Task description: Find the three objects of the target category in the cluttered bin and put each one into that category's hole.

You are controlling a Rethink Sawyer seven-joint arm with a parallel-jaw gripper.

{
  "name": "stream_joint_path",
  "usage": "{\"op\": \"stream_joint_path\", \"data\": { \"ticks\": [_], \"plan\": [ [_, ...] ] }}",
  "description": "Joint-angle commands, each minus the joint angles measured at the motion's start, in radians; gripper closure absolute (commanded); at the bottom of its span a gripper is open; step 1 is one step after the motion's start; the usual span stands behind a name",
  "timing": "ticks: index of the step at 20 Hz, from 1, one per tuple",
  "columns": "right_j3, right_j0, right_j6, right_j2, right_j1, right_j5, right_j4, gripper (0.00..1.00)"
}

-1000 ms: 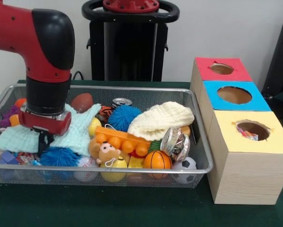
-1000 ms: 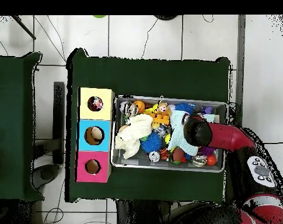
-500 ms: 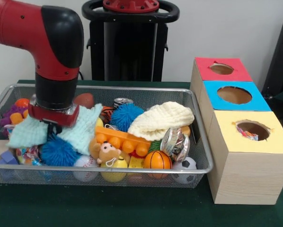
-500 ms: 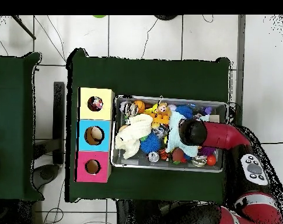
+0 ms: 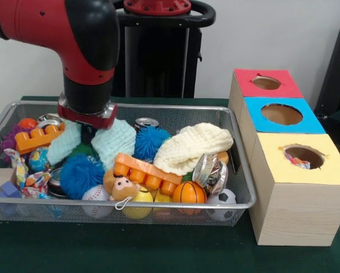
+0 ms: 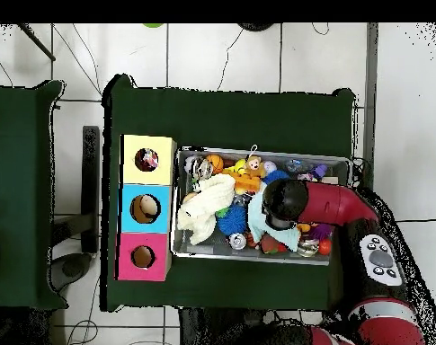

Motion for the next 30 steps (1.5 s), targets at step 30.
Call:
{"op": "stream_joint_path", "data": {
  "ticks": [30],
  "plan": [
    [0.169,-0.008,0.08,0.237,-0.294,-0.295,0.285,1.0]
  ]
}}
